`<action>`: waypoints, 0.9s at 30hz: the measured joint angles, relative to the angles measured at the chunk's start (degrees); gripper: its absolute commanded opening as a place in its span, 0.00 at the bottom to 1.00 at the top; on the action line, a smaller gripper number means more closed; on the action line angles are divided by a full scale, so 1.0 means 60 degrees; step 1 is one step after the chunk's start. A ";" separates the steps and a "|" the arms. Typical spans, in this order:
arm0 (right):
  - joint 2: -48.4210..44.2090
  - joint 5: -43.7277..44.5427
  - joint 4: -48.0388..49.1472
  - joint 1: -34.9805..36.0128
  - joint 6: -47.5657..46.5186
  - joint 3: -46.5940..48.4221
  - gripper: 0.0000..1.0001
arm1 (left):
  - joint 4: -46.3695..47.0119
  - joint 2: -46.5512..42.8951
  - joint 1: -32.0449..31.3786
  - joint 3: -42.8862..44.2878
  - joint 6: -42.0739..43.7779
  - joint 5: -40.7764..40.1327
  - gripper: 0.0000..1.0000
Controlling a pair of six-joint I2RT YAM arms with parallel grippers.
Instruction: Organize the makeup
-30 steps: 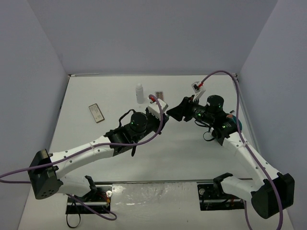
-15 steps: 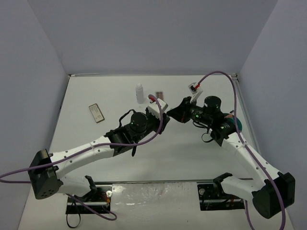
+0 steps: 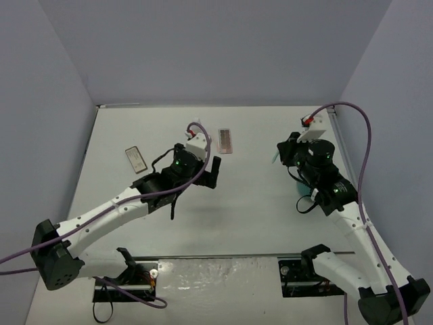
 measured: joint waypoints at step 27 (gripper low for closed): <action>0.2250 0.3468 0.0327 -0.5415 -0.1003 0.0059 0.00 | -0.4124 -0.2330 0.5566 -0.0531 -0.0489 0.1827 0.97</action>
